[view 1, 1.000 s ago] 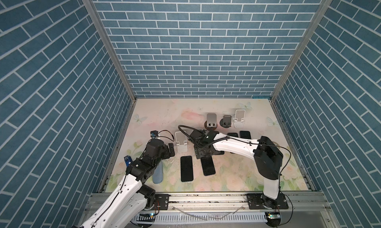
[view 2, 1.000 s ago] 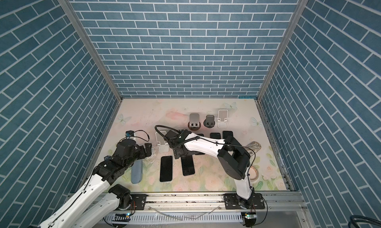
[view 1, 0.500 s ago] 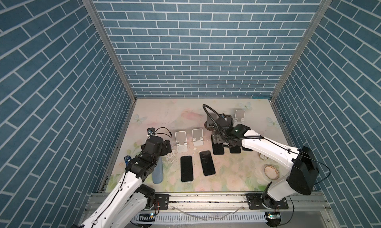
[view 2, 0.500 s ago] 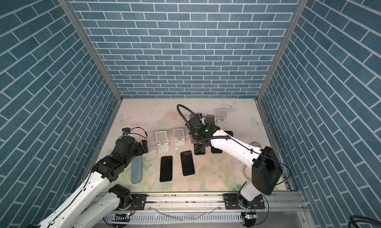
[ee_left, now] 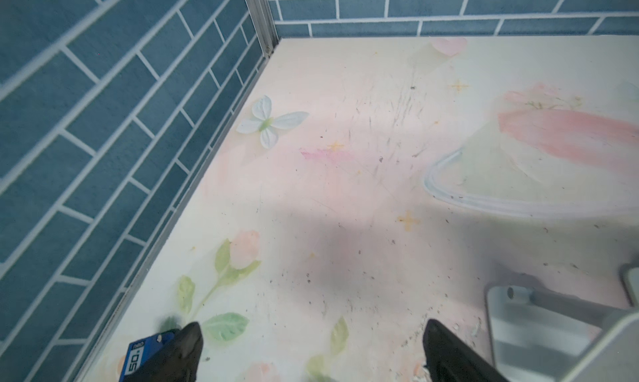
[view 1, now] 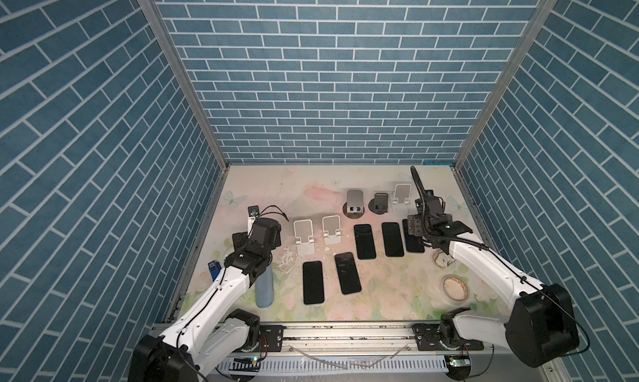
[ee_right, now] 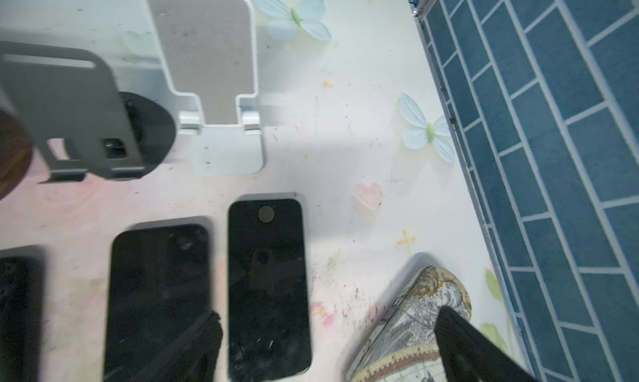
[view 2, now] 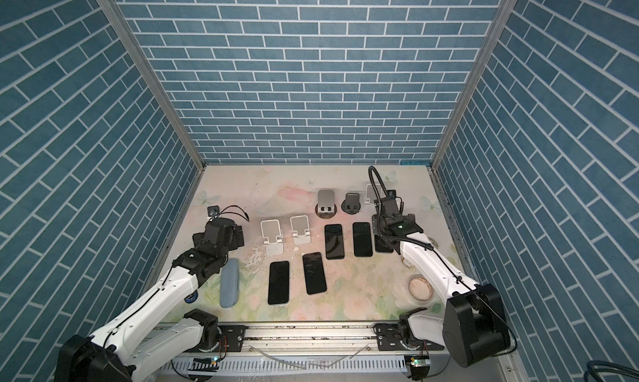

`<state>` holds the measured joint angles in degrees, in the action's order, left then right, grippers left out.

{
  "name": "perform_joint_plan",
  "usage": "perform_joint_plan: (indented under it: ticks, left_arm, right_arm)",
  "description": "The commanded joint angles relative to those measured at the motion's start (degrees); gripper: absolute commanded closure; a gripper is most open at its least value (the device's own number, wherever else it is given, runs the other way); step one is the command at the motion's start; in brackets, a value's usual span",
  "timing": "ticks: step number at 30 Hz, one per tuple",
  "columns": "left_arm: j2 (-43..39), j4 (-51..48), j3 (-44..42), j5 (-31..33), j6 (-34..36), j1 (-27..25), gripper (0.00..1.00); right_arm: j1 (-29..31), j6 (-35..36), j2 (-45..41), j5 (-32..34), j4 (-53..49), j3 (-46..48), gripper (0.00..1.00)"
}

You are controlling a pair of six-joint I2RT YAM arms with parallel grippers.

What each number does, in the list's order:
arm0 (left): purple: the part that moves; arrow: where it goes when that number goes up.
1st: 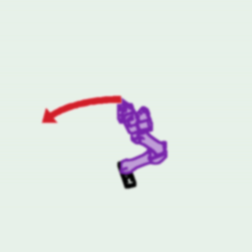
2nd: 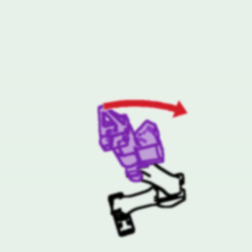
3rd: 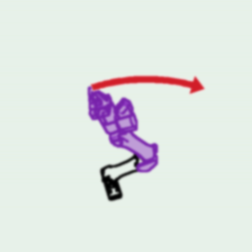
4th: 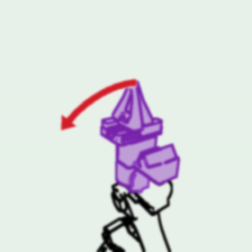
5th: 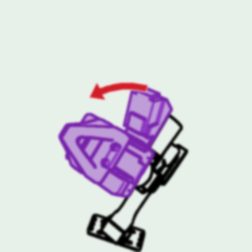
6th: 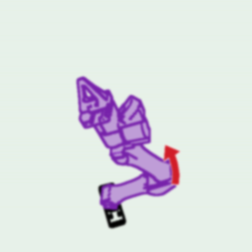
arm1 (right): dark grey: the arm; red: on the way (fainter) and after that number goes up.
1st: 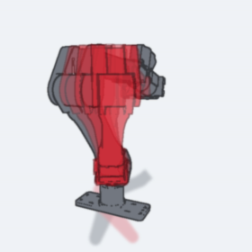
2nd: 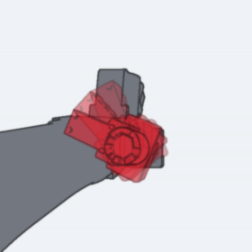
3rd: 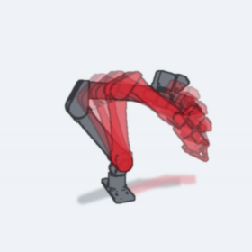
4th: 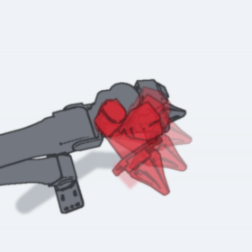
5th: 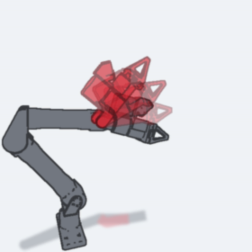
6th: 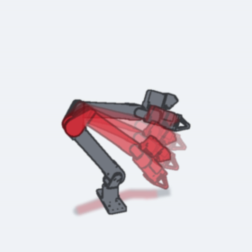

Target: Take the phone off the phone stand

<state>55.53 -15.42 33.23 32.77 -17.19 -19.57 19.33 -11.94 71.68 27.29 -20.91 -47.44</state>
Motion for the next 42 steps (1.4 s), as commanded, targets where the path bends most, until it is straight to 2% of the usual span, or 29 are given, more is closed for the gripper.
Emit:
perform_joint_plan:
  ticks: [1, 3, 7, 14, 17, 20, 22, 26, 27, 33, 39, 42]
  left_arm:
    - [0.41, 8.18, -2.66, 3.94, 4.49, 0.85, 0.0]
    - [0.33, 11.74, -4.27, 3.01, 6.03, 1.51, 0.0]
    - [-0.15, 16.33, -5.87, 0.74, 8.97, 2.76, 0.0]
    - [-0.05, 18.27, -6.59, -1.23, 11.98, 4.41, 0.0]
    - [0.22, 18.95, -7.35, -0.48, 12.34, 4.8, 0.0]
    - [-0.14, 20.61, -9.0, -0.33, 12.79, 5.3, 0.0]
    - [-0.75, 21.57, -9.94, -0.96, 12.79, 5.81, 0.0]
    - [-1.44, 25.92, -12.57, -4.03, 13.71, 6.72, 0.0]
    - [-1.31, 27.56, -13.33, -4.72, 13.91, 6.98, 0.0]
    - [3.23, 38.63, -17.27, -8.48, 16.09, 9.02, 0.0]
    - [9.87, 42.97, -15.11, -12.8, 16.68, 13.27, 0.0]
    - [12.56, 52.52, -16.95, -14.14, 17.74, 14.09, 0.0]
  right_arm:
    - [-5.59, 4.64, -0.57, -4.73, 9.73, 3.14, 0.03]
    - [-8.95, 5.73, 1.03, -6.34, 13.94, 4.1, 0.03]
    - [-11.93, 7.89, 5.56, -7.45, 21.56, 4.92, 0.03]
    - [-17.66, 6.8, 10.89, -18.35, 35.86, 8.48, 0.03]
    - [-19.29, 7.19, 11.26, -19.92, 41.15, 11.69, 0.01]
    - [-20.85, 7.12, 11.53, -19.99, 54.35, 18.64, 0.01]
    - [-21.54, 7.3, 10.77, -20.65, 59.61, 21.51, 0.01]
    - [-21.97, 7.81, 17.29, -24.17, 73.87, 26.14, 0.01]
    - [-22.08, 7.95, 15.59, -23.58, 69.94, 25.32, 0.01]
    - [-21.97, 8.43, 16.74, -24.31, 71.49, 25.27, 0.01]
    - [-21.97, 8.48, 16.4, -24.38, 70.75, 25.16, 0.01]
    - [-21.97, 8.5, 16.54, -24.31, 70.95, 25.2, 0.01]
